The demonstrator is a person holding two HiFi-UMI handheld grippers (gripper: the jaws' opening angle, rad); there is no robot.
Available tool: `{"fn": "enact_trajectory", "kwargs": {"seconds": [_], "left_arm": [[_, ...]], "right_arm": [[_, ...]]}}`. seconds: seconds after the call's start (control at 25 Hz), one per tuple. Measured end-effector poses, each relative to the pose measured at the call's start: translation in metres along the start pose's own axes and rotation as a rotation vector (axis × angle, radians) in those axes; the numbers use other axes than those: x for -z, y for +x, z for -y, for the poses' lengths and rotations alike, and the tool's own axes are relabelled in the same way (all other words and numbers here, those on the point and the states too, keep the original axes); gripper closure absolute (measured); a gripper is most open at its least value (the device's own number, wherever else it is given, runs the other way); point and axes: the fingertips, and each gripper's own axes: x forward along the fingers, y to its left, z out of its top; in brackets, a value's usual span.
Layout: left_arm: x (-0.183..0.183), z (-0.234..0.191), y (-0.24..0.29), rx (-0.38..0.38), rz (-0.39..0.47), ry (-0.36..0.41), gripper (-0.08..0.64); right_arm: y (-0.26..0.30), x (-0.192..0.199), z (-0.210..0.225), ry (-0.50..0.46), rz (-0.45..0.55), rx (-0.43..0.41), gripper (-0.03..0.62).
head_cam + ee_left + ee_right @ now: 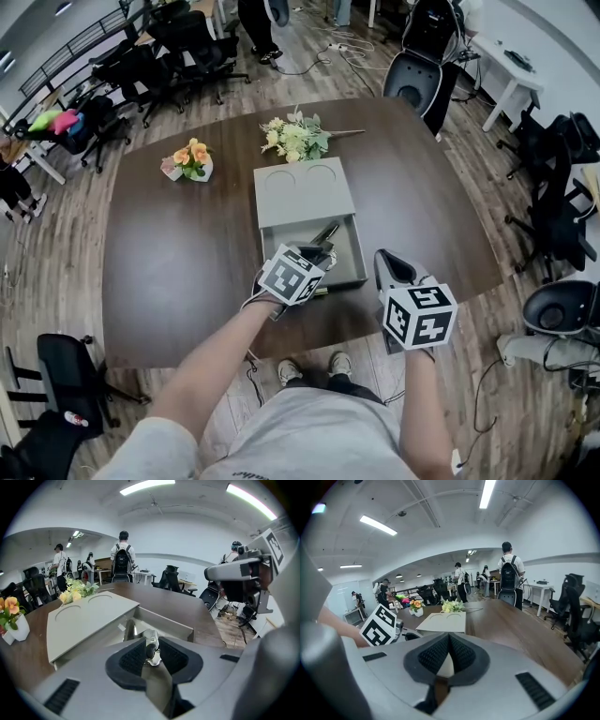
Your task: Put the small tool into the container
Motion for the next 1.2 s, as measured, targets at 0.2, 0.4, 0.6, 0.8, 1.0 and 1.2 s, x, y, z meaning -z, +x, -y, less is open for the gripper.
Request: {"fn": "enact_trajectory", "kwargs": {"seconds": [0.2, 0.4, 0.6, 0.8, 1.0, 1.2], "left_arm": [[-0.002, 0.001, -0.002, -0.013, 0.017, -0.043, 0.476], [-0.003, 0.000, -0.008, -0.034, 0.034, -0.063, 0.476], [-0.008, 0.002, -0.019, -0.053, 0.071, -0.083, 0.476], [-0.014, -0.003, -0.036, -0.092, 0.117, -0.113, 0.476], [-0.022, -0.012, -0.060, -0.140, 0.187, -0.175, 0.477], [-0.028, -0.021, -0.090, -0.204, 0.255, -0.215, 0.488]], "right_arm": [[-0.004, -0.004, 0.000, -0.002, 0.016, -0.010, 0.589], [-0.004, -0.003, -0.001, -0.006, 0.019, -0.026, 0.589], [-0.001, -0.005, -0.003, -0.001, 0.026, -0.048, 0.589], [0.002, -0.011, -0.011, -0.015, 0.036, -0.076, 0.589], [0.005, -0.016, -0.017, -0.028, 0.048, -0.103, 0.589], [0.006, -0.027, -0.025, -0.041, 0.071, -0.128, 0.589]]}}
